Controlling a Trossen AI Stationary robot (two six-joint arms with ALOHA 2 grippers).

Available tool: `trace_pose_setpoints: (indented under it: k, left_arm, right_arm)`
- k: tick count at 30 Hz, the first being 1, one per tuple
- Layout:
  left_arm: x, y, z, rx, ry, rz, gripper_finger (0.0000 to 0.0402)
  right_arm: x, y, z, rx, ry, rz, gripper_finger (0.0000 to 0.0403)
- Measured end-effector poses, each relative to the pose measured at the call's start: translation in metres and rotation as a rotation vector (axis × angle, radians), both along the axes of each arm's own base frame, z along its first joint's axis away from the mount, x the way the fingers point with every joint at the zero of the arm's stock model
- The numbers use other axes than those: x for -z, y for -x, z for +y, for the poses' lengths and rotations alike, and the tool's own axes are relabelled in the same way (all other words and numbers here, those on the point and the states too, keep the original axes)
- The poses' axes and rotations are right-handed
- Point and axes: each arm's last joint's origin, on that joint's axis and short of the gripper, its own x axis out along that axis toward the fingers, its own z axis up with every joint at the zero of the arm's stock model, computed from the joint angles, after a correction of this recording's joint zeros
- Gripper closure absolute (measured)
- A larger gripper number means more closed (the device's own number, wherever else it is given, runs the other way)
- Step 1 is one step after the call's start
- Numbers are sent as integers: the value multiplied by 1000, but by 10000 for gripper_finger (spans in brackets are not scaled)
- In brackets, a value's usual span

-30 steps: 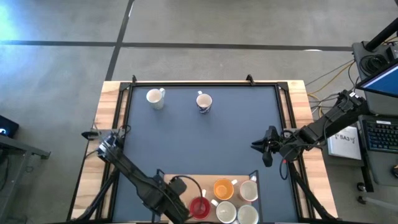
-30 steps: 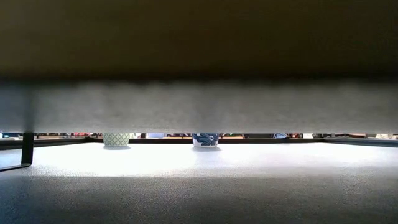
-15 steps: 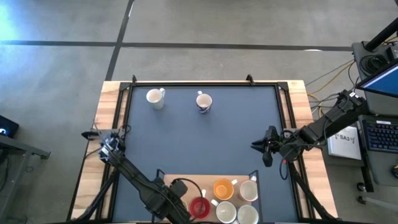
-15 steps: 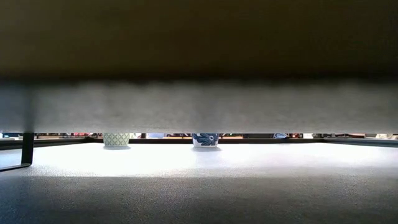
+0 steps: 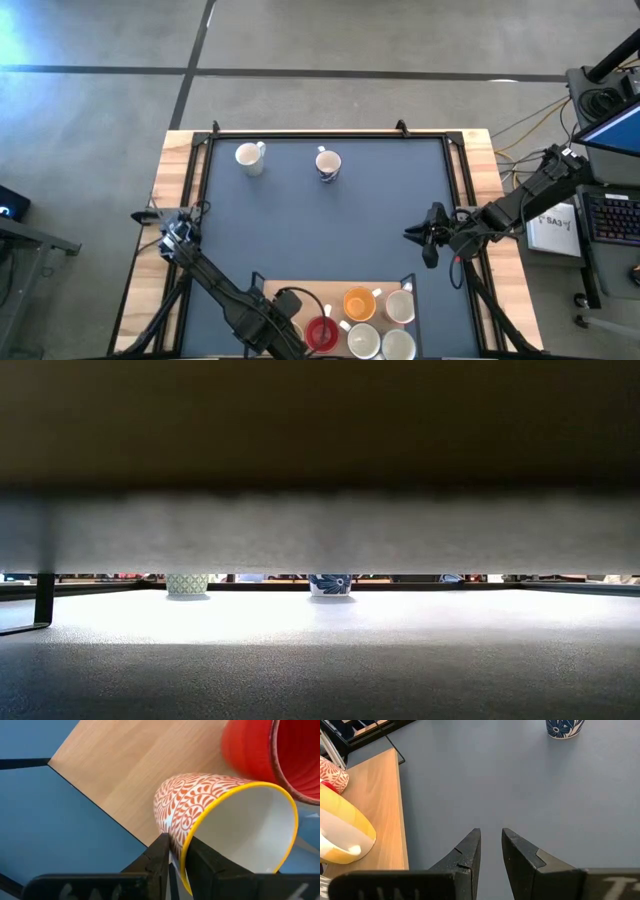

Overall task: Place coffee mugs
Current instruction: Put the orange patterned mug on the shelf

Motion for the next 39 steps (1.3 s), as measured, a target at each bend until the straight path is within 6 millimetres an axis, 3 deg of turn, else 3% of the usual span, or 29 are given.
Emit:
trace_pose_setpoints:
  k: [15,23,39]
  left_arm:
    - [0,2,-2,3,43,33,363]
    - [12,2,-3,-3,27,53,363]
    - [5,7,-2,-8,47,59,363]
  right_arm:
    - [0,0,0,0,0,0,335]
    - [0,0,0,0,0,0,335]
    - [0,0,0,0,0,0,335]
